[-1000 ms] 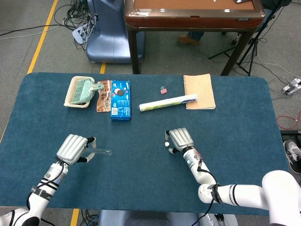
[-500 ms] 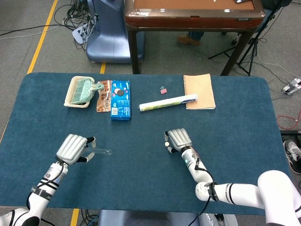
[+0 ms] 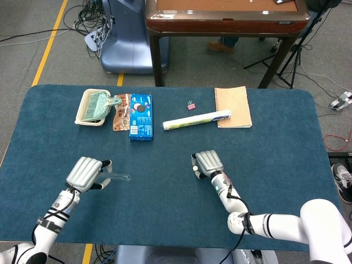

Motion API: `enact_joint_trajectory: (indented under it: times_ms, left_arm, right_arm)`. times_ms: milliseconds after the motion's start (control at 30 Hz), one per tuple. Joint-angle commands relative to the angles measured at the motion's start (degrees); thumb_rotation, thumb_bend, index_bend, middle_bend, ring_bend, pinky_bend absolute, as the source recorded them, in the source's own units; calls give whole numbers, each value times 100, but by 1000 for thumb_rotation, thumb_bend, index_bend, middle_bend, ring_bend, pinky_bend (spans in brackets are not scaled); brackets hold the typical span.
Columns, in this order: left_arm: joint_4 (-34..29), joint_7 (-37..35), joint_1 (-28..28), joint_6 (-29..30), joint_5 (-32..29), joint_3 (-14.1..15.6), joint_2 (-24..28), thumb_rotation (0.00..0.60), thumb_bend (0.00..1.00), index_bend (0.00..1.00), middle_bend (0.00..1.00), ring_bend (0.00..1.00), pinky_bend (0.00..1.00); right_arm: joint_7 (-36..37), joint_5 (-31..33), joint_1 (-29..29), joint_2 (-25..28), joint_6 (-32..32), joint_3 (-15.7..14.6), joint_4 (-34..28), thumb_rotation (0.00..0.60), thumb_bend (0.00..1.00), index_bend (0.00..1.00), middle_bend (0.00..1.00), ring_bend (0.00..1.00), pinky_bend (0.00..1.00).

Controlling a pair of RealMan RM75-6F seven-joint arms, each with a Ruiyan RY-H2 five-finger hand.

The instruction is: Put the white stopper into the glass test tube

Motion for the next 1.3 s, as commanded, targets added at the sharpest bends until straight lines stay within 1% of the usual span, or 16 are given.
enact_joint_trajectory:
  times_ms: [33, 367, 600, 667, 867, 1033, 1133, 1300]
  left_arm:
    - [3, 1, 1, 1, -1, -1, 0, 600, 257, 645, 1000, 1000, 1000]
    - [27, -21, 1, -8, -24, -12, -7, 600, 258, 646, 1000, 1000, 1000]
    - [128, -175, -32, -69, -115, -97, -17, 600, 258, 646, 1000, 1000, 1000]
    - [139, -290, -48, -112, -166, -144, -6, 600, 258, 646, 1000, 1000, 1000]
    - [88, -778, -189, -485, -498, -342, 63, 600, 258, 646, 1000, 1000, 1000]
    - [137, -946, -402, -774, -745, -487, -99, 600, 257, 645, 1000, 1000, 1000]
    - [151, -1017, -505, -812, -754, -563, -262, 600, 258, 646, 1000, 1000, 1000]
    - [146, -1185, -719, -969, -899, -718, -540, 600, 258, 646, 1000, 1000, 1000]
  right_arm:
    - [-10, 15, 5, -1, -3, 4, -2, 600, 348, 476, 1000, 1000, 1000]
    - [-88, 103, 37, -16, 12, 14, -28, 600, 366, 506, 1000, 1000, 1000]
    - [-32, 17, -2, 164, 125, 79, -269, 600, 390, 555, 1000, 1000, 1000]
    - [98, -97, -61, 380, 183, 159, -566, 600, 394, 567, 1000, 1000, 1000]
    - [655, -612, -287, 1388, 368, 576, -1856, 600, 398, 593, 1000, 1000, 1000]
    - [1157, -1036, -455, 1976, 430, 852, -2732, 600, 407, 601, 1000, 1000, 1000]
    - [1468, -1298, -558, 2178, 504, 983, -3027, 600, 410, 609, 1000, 1000, 1000]
    - [2003, -1766, -721, 2233, 614, 1060, -3263, 600, 426, 615, 1000, 1000, 1000]
